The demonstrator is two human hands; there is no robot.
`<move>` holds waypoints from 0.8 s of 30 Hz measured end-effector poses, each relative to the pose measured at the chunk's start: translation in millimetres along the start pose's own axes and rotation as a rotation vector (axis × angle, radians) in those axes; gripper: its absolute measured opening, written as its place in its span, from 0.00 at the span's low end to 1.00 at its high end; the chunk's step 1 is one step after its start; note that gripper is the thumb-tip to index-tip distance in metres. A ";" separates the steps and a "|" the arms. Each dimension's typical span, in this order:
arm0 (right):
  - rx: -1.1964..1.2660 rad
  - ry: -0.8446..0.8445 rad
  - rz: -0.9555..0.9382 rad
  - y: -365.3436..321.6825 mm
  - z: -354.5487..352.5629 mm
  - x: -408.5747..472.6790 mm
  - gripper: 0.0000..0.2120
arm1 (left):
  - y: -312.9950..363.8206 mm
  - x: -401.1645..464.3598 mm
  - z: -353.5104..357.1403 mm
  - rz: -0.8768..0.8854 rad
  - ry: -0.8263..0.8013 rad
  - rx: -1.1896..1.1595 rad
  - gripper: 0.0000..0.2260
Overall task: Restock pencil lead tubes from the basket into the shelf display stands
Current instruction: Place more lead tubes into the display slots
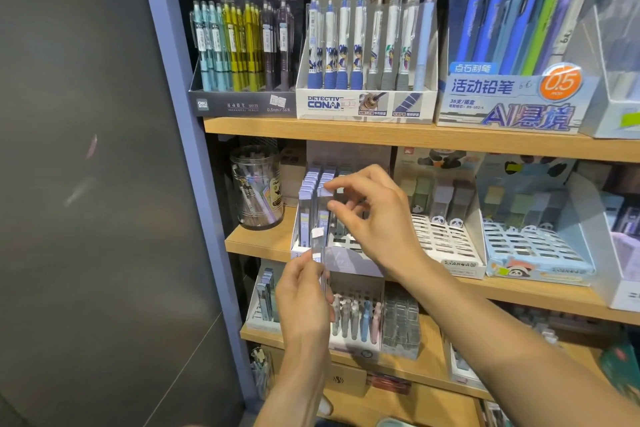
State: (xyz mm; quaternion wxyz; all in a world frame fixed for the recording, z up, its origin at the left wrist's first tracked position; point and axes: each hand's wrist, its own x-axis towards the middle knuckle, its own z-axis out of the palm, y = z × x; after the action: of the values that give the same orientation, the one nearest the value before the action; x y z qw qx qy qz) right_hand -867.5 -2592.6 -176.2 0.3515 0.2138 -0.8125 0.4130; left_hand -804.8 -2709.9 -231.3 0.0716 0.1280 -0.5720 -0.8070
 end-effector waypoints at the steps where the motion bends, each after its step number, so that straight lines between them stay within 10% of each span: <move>1: -0.012 -0.008 -0.002 0.0 -0.8 -0.2 0.13 | -0.1 -0.6 0.3 0.024 -0.001 -0.015 0.11; 11: -0.135 -0.102 -0.009 -9.1 -7.1 -7.3 0.16 | -0.2 -5.8 1.2 0.088 -0.016 -0.134 0.12; 16: 0.268 -0.043 0.335 -19.0 -26.9 -39.9 0.16 | -3.6 -5.5 3.4 0.168 -0.113 -0.148 0.11; 24: 0.400 0.131 0.377 -2.3 -56.2 -48.4 0.21 | -12.6 -10.8 19.0 0.347 -0.303 0.025 0.13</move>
State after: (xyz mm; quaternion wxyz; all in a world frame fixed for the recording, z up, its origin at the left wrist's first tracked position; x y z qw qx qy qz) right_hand -811.8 -2545.0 -188.1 0.2713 0.0968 -0.7157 0.6362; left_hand -799.6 -2685.7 -235.9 0.1210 -0.0939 -0.5996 -0.7855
